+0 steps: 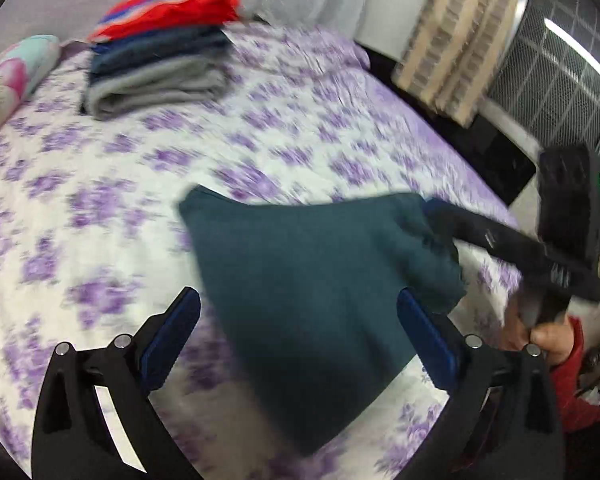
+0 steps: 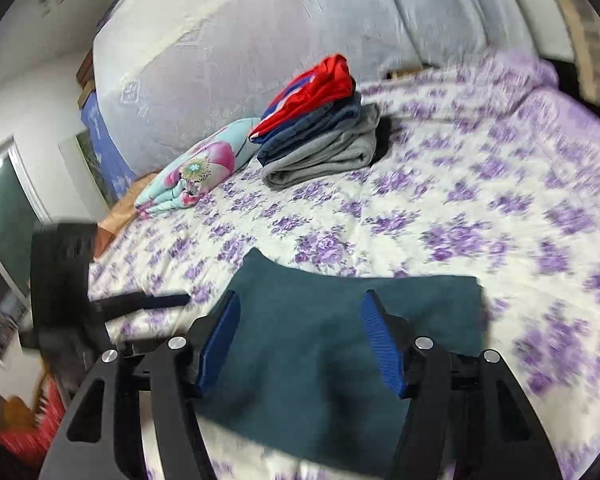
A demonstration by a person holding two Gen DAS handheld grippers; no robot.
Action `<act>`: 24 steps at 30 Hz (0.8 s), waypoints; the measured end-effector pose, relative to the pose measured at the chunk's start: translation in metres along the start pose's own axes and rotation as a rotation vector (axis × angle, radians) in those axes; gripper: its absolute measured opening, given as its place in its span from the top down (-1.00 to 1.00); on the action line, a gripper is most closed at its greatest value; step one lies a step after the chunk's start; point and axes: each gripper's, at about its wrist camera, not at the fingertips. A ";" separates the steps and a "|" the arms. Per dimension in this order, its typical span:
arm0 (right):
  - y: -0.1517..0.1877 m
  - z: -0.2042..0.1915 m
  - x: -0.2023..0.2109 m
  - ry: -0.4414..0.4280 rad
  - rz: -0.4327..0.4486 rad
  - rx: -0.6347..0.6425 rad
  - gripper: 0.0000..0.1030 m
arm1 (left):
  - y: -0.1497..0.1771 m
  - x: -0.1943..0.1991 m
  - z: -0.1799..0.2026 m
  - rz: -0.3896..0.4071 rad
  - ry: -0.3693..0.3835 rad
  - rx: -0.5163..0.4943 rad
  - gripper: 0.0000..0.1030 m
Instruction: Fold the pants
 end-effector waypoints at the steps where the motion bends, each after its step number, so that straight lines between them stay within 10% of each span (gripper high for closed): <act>1: 0.001 0.011 -0.010 -0.022 -0.032 -0.049 -0.23 | 0.004 -0.015 0.005 -0.039 -0.028 -0.032 -0.87; 4: 0.012 0.052 -0.024 -0.021 -0.077 -0.175 -0.21 | 0.025 -0.049 0.014 -0.120 -0.201 -0.125 -0.92; 9: 0.025 0.084 -0.004 -0.070 -0.047 -0.271 0.33 | 0.027 -0.041 -0.003 -0.128 -0.125 -0.059 -0.92; 19: 0.062 0.008 0.056 0.277 0.041 0.179 -0.08 | 0.006 -0.011 0.013 0.008 -0.262 -0.090 -0.91; 24: 0.083 0.023 0.041 0.242 -0.072 0.149 -0.10 | 0.008 -0.055 0.013 -0.104 -0.330 -0.100 -0.92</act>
Point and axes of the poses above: each gripper's, at about its wrist camera, not at the fingertips, and x roughly against the way its jaws point, z to its right, y to its underside
